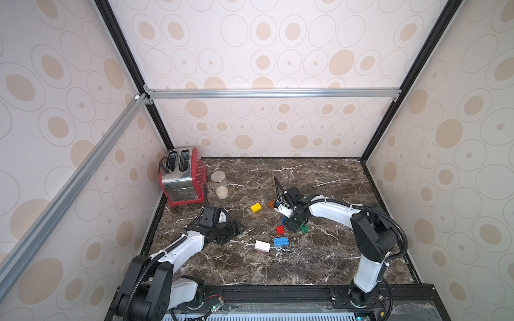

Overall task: Assemble a heart with lego
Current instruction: Pick up the lego brick from the center of the board.

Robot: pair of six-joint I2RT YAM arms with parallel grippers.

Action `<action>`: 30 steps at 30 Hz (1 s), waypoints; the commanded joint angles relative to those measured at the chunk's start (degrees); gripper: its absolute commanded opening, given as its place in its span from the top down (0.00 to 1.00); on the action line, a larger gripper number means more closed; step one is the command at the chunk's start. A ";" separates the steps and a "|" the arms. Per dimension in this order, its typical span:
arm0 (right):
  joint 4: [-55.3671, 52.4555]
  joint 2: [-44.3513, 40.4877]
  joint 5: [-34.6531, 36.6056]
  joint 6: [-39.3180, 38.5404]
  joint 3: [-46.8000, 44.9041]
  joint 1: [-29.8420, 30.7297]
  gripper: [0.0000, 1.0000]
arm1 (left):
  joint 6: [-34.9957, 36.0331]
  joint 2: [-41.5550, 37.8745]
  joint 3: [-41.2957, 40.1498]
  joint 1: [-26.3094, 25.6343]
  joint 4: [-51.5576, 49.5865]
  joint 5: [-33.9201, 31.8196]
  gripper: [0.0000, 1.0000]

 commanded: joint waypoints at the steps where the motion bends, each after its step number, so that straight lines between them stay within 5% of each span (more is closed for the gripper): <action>1: -1.85 1.85 -0.66 -2.74 3.26 0.32 0.43 | -0.60 0.19 1.50 -0.38 0.43 -0.30 0.24; 20: -2.32 5.10 -0.28 -3.55 6.14 0.49 0.61 | -0.67 0.76 1.42 -0.38 0.49 -0.86 0.23; 30: -2.40 5.59 0.34 -3.31 7.37 0.96 0.55 | -0.73 0.19 1.16 -0.42 0.43 -0.94 0.24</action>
